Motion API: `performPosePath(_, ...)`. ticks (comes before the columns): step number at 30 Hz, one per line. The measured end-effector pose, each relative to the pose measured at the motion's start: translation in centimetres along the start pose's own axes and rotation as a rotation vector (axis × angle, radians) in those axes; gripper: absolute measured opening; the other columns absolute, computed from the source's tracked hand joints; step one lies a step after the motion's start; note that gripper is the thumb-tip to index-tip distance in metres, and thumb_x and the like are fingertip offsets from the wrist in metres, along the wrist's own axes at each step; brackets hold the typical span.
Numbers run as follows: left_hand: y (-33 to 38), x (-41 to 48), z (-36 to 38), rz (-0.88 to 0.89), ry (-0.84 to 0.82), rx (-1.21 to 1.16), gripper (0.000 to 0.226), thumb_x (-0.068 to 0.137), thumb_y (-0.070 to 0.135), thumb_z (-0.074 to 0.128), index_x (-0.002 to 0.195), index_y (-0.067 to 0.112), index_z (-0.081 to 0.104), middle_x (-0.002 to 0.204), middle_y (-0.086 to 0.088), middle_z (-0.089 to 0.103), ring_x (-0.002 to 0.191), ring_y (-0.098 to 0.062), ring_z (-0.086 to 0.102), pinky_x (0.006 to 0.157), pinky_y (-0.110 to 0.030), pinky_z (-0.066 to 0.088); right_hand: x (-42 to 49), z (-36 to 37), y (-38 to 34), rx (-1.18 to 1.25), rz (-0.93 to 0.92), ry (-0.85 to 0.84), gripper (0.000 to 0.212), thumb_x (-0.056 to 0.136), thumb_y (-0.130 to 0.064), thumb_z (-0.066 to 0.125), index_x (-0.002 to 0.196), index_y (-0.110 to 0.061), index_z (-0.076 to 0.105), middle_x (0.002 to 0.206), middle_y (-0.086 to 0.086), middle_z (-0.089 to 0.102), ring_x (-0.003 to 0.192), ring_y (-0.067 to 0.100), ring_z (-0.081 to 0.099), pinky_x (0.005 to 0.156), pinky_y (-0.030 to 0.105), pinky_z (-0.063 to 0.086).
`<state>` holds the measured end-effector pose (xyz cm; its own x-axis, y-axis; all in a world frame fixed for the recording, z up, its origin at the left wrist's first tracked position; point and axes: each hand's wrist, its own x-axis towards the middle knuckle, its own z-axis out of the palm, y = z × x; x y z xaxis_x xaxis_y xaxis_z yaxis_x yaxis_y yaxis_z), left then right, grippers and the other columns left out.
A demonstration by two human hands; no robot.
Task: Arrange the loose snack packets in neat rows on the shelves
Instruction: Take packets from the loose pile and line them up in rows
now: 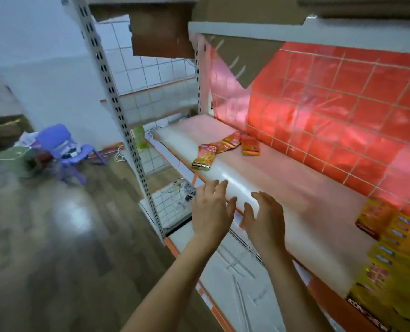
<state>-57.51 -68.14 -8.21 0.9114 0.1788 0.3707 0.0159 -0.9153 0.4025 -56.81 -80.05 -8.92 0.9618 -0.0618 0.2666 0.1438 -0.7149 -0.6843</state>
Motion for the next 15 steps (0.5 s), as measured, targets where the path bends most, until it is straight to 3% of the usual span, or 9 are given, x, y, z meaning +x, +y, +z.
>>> performPosePath(10,-5.9,12.3,2.8,-0.197,-0.135,0.092,0.06,0.093,0.048,0.052,0.138,0.012,0.038,0.133,-0.011,0.047,0.123,-0.031,0.041,0.097,-0.039,0.038,11.7,7.2,-2.0,-0.152,0.021,-0.099,0.039,0.096,-0.026,0.05,0.133,-0.011,0.051,0.136,0.007,0.052,0.129,0.027,0.042,0.11,0.034,0.021)
performPosePath(15,-7.7,16.7,4.8,-0.143,-0.19,0.145,0.069,0.09,0.051,0.053,0.142,0.01,0.033,0.125,-0.013,0.051,0.116,-0.033,0.045,0.093,-0.04,0.039,16.9,9.2,-2.7,-0.178,0.117,-0.038,0.044,0.091,-0.02,0.055,0.133,-0.009,0.051,0.135,0.014,0.052,0.125,0.032,0.043,0.104,0.034,0.028)
